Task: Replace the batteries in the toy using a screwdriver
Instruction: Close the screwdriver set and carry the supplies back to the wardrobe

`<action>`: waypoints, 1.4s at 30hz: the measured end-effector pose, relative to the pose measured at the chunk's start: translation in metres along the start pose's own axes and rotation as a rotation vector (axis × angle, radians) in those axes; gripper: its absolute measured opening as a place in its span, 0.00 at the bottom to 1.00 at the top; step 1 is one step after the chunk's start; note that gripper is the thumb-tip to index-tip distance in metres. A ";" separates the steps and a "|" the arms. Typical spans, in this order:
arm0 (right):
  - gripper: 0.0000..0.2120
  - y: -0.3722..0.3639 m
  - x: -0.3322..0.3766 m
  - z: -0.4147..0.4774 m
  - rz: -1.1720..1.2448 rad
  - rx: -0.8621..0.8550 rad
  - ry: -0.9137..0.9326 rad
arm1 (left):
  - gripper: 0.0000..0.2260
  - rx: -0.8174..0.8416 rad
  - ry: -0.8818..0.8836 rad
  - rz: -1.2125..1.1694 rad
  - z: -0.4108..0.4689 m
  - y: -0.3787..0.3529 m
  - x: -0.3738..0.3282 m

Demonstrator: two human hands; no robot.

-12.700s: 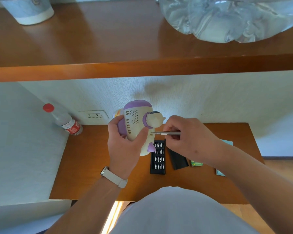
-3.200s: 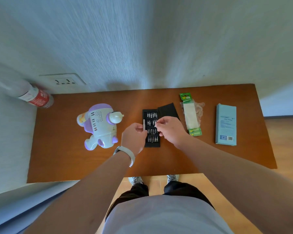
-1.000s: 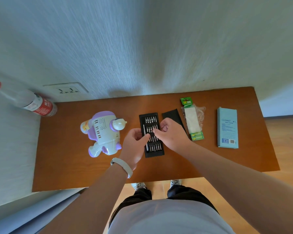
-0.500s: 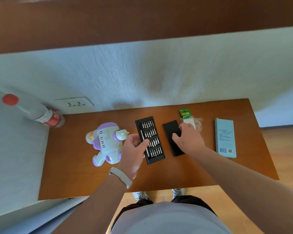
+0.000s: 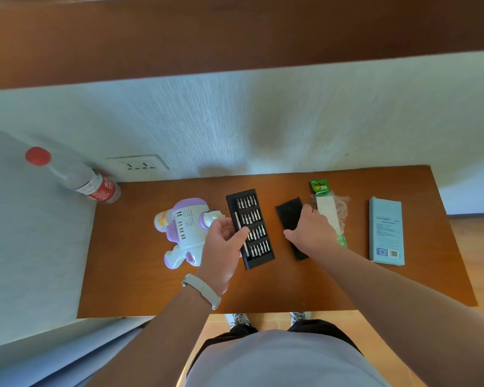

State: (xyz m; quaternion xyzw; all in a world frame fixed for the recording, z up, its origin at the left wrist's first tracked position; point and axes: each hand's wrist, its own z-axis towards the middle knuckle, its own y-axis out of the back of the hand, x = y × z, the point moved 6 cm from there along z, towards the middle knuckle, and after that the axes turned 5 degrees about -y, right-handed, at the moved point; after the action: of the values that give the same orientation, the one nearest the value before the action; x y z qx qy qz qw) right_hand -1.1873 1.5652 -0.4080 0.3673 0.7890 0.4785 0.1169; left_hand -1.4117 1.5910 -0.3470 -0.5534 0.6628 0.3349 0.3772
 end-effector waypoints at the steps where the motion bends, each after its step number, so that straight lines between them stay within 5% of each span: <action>1: 0.26 -0.001 0.000 0.000 0.012 0.009 0.001 | 0.08 0.002 0.002 -0.003 0.000 0.000 0.000; 7: 0.11 -0.011 -0.005 0.001 0.353 0.152 0.055 | 0.08 0.006 -0.014 0.017 0.000 0.001 -0.004; 21: 0.15 0.038 -0.031 -0.064 1.370 0.636 -0.040 | 0.08 0.037 -0.066 0.014 -0.009 -0.019 -0.038; 28: 0.20 0.057 -0.051 -0.081 1.723 0.738 -0.004 | 0.08 0.052 -0.091 0.047 -0.023 -0.045 -0.046; 42: 0.24 0.083 -0.087 -0.085 1.710 0.726 0.030 | 0.09 0.056 -0.101 0.003 -0.043 -0.088 -0.044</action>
State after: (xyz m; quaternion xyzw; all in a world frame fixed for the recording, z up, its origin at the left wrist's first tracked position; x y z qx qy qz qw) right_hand -1.1328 1.4705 -0.3089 0.8321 0.3526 0.1305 -0.4078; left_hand -1.3257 1.5605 -0.2901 -0.5243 0.6527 0.3443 0.4249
